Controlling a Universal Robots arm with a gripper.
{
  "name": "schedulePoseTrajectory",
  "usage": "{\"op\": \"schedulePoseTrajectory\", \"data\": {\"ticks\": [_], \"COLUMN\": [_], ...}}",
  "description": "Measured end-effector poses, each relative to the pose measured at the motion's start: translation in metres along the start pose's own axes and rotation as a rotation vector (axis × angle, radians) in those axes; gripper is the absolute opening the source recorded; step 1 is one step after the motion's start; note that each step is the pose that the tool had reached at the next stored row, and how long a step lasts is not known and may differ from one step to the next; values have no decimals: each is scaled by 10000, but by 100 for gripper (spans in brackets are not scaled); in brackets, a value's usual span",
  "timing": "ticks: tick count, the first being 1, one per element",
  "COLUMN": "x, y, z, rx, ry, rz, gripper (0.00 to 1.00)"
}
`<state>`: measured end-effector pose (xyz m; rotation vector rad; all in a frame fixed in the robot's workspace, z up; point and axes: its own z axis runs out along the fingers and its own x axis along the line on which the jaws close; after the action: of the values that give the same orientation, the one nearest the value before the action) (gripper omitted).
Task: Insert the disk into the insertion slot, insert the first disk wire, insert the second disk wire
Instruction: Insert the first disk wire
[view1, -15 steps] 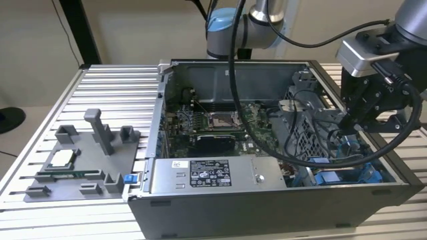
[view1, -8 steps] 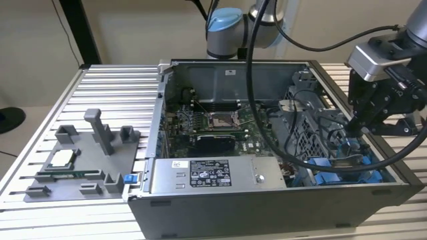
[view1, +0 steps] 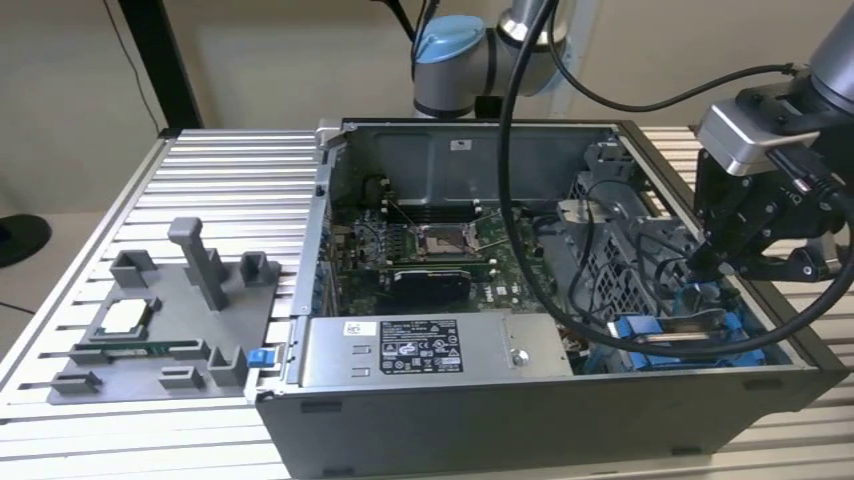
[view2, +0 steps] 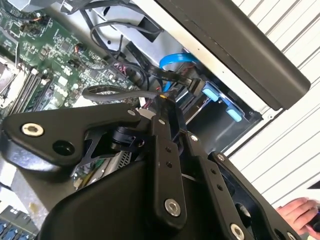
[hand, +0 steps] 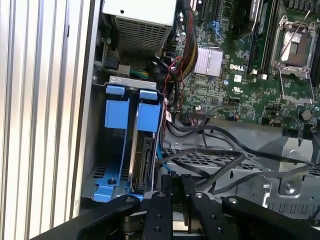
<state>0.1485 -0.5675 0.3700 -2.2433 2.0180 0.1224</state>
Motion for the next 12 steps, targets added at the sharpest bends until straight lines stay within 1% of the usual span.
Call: {"op": "schedulePoseTrajectory", "data": {"ticks": [12], "x": [1], "y": [-1], "z": [3], "rx": [-2], "ry": [0], "rz": [-1], "gripper": [0]}}
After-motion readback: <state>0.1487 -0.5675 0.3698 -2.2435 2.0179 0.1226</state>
